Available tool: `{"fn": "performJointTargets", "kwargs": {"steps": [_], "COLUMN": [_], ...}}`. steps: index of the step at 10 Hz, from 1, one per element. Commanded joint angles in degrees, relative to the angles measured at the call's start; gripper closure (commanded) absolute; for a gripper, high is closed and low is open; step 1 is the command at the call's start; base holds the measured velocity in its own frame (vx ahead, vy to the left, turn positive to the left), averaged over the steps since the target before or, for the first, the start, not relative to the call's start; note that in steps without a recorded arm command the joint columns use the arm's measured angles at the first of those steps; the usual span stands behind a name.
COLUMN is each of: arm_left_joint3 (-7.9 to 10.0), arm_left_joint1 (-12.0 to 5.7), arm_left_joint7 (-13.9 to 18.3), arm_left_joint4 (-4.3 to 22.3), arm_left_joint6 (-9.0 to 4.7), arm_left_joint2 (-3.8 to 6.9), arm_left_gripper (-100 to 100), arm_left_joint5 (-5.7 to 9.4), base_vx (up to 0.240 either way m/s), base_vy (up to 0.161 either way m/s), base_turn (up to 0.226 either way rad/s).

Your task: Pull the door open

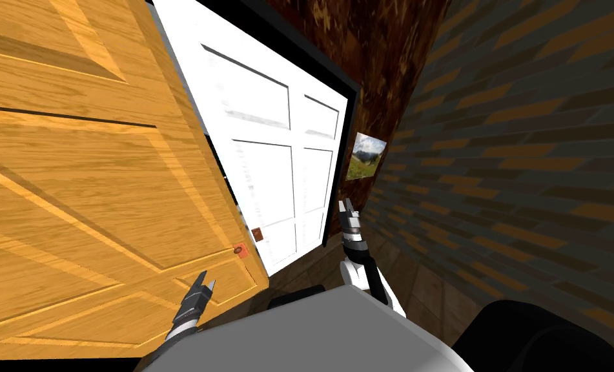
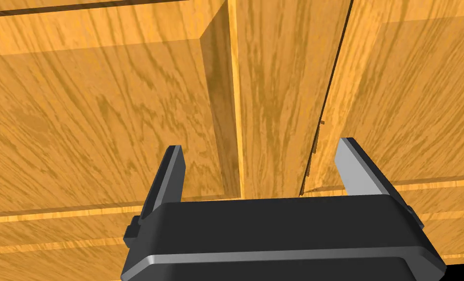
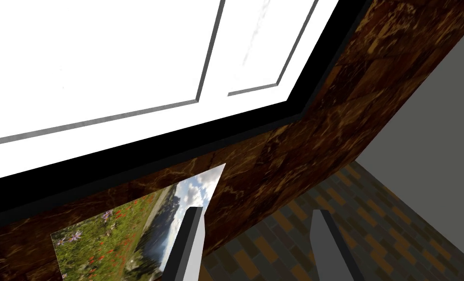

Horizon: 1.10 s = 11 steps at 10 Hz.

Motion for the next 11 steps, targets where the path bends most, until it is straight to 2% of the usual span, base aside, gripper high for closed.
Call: {"fn": "performJointTargets", "kwargs": {"steps": [1,3,4,5,10,11], "arm_left_joint3": [-0.53,-1.38,-1.05,-1.05,-1.05,-0.76], "arm_left_joint1": [-0.72,-2.16,-2.21,-2.21,-2.21,-1.04], "arm_left_joint7": [-0.1,-0.2,0.0,0.0,0.0,0.2], "arm_left_joint4": [-0.8,-1.4,-0.4,-0.4,-0.4,0.0], "arm_left_joint6": [0.16,0.09,-0.06,-0.06,-0.06,-0.04], "arm_left_joint2": [-0.49,-1.02,-0.57,-0.57,-0.57,-0.20], "arm_left_gripper": [-100,-100,-100,100,100,100], "arm_left_joint5": [-0.25,-0.63,-0.46,-0.46,-0.46,-0.37], "base_vx": [0.225,0.237,0.097,-0.020,-0.016,-0.134], "base_vy": [-0.091,-0.075,-0.040,0.006,0.006,0.036], "base_turn": [-0.096,-0.126,0.036,-0.025,-0.008,0.056]}}
